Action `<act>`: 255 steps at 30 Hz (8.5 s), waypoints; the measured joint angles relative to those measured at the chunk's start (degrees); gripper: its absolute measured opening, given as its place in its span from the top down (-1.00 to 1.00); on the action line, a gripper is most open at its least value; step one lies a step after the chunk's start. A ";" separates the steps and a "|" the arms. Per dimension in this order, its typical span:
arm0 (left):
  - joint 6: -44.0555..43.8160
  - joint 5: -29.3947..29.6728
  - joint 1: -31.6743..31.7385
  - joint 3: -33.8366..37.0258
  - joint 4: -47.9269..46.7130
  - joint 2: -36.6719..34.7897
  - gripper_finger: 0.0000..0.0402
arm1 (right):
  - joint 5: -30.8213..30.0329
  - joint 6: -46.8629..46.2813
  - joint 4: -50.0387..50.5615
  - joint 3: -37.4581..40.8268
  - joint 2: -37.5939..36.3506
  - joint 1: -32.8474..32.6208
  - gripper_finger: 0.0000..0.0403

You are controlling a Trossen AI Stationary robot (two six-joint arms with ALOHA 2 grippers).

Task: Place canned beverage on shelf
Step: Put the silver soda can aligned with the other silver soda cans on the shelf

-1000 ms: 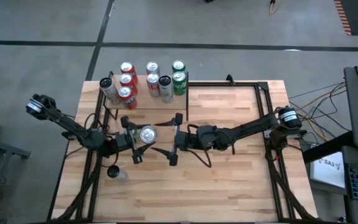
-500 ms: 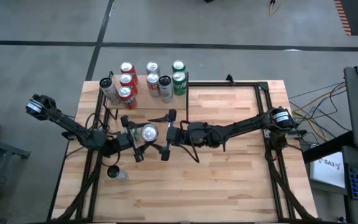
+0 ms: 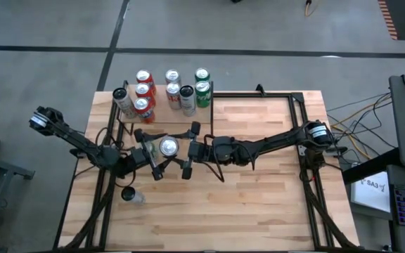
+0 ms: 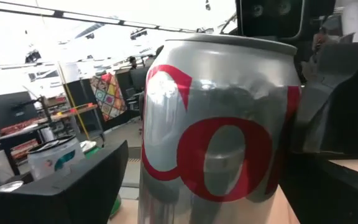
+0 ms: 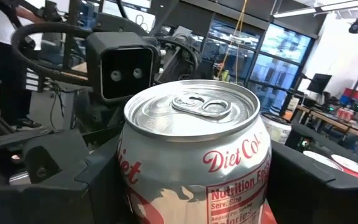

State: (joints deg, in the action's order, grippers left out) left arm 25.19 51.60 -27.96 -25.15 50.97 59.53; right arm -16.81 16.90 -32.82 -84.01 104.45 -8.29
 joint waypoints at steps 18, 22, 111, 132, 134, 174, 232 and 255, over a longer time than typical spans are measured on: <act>5.81 3.59 -0.92 -0.48 -3.09 -7.84 -0.88 | -4.56 -1.49 12.48 0.04 -10.09 1.14 -0.41; 8.46 3.62 -0.89 -0.48 -2.90 -12.14 -0.88 | -4.66 -4.13 13.83 0.04 -10.39 2.09 -0.41; 27.89 11.03 -0.64 -0.43 -15.48 -36.63 -0.78 | -29.25 -27.56 10.21 -15.10 15.66 10.08 -0.45; 27.89 11.03 -0.64 -0.43 -15.51 -36.63 -0.78 | -29.92 -27.40 9.65 -14.82 16.20 10.82 -0.45; 27.89 11.03 -0.66 -0.43 -15.53 -36.61 -0.78 | -29.82 -27.45 9.64 -14.80 16.45 10.94 -0.45; 27.89 11.02 -0.65 -0.41 -16.34 -36.24 -0.78 | -29.81 -25.83 6.80 -14.91 17.52 11.65 -0.71; 27.87 11.03 -0.66 -0.41 -17.17 -36.20 -0.78 | -29.84 -18.71 3.75 -16.76 16.95 10.93 -0.69; 21.96 7.97 -0.66 -0.41 -24.75 -36.15 -0.78 | -29.84 -18.38 3.76 -16.83 17.13 10.95 -0.69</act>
State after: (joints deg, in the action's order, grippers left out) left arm 47.15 59.57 -28.62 -25.56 26.22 23.37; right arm -46.65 -1.48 -29.06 -100.84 121.58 2.66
